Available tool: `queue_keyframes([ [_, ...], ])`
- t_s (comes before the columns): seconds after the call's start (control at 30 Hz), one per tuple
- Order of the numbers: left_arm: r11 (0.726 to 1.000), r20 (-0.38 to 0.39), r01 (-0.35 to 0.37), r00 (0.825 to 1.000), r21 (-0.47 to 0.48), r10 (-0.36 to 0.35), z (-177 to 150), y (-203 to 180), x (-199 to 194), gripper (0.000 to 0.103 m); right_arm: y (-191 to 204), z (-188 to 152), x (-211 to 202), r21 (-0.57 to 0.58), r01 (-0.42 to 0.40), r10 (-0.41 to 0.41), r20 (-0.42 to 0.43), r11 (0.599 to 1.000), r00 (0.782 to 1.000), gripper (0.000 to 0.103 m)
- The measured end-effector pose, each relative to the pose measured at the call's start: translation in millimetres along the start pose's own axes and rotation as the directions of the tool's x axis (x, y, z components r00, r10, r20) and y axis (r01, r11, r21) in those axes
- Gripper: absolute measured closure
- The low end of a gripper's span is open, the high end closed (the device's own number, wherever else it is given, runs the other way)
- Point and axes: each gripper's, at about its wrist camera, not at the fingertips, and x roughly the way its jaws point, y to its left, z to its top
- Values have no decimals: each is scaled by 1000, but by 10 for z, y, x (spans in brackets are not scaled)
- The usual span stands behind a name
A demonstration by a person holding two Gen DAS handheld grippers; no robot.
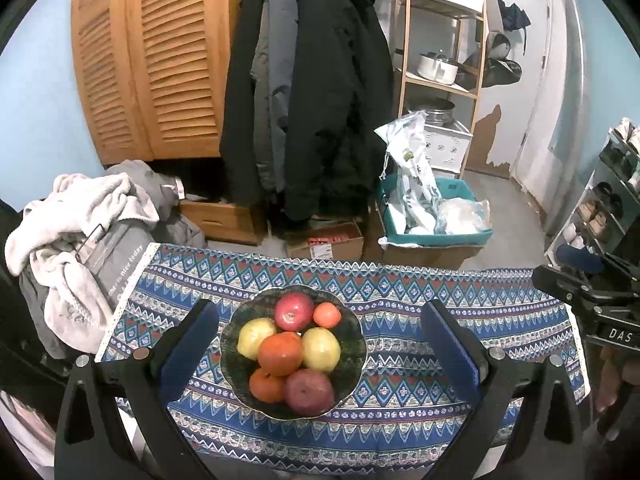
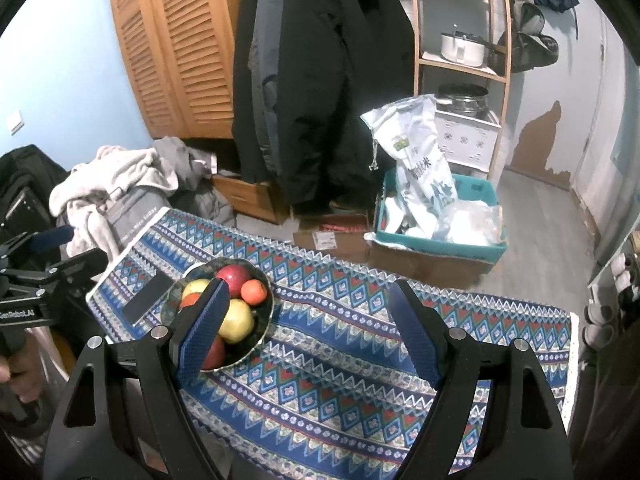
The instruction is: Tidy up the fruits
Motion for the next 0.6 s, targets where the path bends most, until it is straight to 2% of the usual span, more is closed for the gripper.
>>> queue_keyframes([
  [0.6,1000,-9,-20,1000,16,21,-23,-62,23,1,4,0,-22,1,-4,4,2,1000,1000,22],
])
